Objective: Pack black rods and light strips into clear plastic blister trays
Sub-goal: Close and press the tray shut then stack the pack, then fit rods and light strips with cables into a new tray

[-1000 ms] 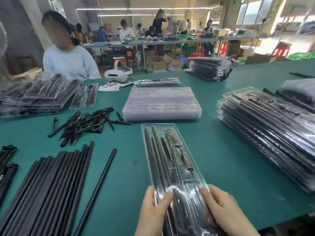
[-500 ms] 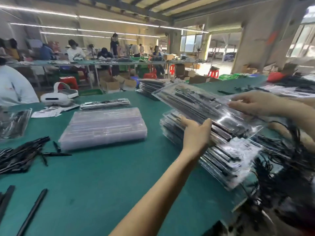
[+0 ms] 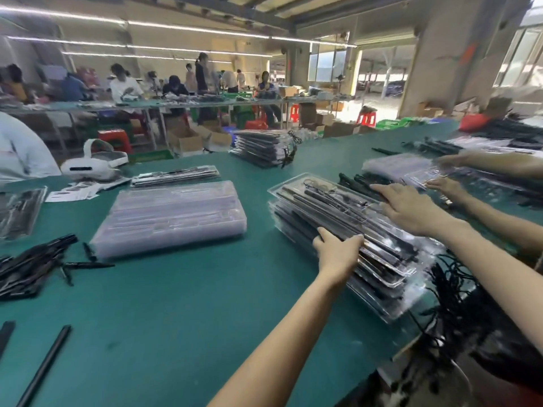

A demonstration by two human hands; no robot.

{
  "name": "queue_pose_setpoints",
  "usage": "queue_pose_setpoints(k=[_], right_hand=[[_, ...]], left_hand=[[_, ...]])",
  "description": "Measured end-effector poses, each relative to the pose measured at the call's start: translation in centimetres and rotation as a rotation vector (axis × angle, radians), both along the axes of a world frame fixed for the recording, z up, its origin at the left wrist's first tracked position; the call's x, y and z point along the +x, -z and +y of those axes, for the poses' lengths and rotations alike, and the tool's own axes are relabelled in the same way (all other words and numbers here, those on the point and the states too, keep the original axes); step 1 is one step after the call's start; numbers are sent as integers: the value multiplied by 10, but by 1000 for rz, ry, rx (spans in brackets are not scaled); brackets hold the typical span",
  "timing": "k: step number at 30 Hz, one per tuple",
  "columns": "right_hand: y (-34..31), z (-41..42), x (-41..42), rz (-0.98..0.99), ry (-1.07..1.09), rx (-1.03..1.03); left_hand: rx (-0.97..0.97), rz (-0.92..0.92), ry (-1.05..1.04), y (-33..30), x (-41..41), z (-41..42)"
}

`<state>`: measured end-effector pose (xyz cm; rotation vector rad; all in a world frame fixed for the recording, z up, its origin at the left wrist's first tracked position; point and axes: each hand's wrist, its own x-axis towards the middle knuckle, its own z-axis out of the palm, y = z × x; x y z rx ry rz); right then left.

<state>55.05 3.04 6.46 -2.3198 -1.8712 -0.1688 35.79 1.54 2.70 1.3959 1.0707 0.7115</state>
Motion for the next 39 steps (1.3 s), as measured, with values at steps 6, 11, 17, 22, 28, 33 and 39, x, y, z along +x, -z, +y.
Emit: queue_pose_setpoints(k=[6,11,17,22,28,33,39], right_hand=[[-12,21,-102,-53,-193,-8],[4,51,-200,-132,-454,-145],[51,116,-301,107,-727,-327],[70,182,-368,206,-710,-167],[98,235,-407,43,-630,-88],[92,265,-401,235,-700,-179],[88,278,-388,460,-797,-289]], left_hand=[[-40,-75,-82,10,-24,12],[61,218,-121,34,-107,44],[230,609,-195,72,-243,78],[353,826,-267,83,-313,115],[424,1017,-277,98,-346,165],[522,1116,-355,120,-344,187],[558,1081,-447,149,-340,187]])
